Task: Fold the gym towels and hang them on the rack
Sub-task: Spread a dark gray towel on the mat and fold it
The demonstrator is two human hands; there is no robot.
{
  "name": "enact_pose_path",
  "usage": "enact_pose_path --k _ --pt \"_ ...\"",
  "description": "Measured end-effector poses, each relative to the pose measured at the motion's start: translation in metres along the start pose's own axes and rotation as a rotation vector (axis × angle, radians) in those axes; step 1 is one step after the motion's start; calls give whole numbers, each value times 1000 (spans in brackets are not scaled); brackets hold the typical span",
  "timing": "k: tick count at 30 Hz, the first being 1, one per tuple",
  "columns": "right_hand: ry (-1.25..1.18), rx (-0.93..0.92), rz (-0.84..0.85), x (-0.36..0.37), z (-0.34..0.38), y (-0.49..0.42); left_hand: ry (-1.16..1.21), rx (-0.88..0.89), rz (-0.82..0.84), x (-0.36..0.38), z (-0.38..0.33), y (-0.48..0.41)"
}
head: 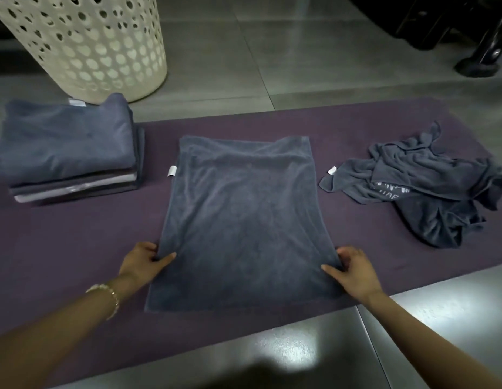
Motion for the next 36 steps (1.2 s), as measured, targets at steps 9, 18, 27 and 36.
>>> enact_pose_path --k 9,18,27,36 --pt "-322 337 148 33 17 -13 327 35 2 18 -39 23" --pt "-263 290 258 34 -16 13 20 -58 212 12 14 29" --pt "-179 289 137 28 3 -10 137 -75 65 -2 1 -9" --pt "-312 362 496 41 2 24 41 -149 561 23 2 26"
Point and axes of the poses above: each hand's wrist, its own y-axis away from the middle knuckle, its own x-axis out of the palm, z = x × y, the point moved 9 cm from there along -y, towards the middle knuckle, and after that the axes turned 5 degrees about x, right-handed, at the moved point
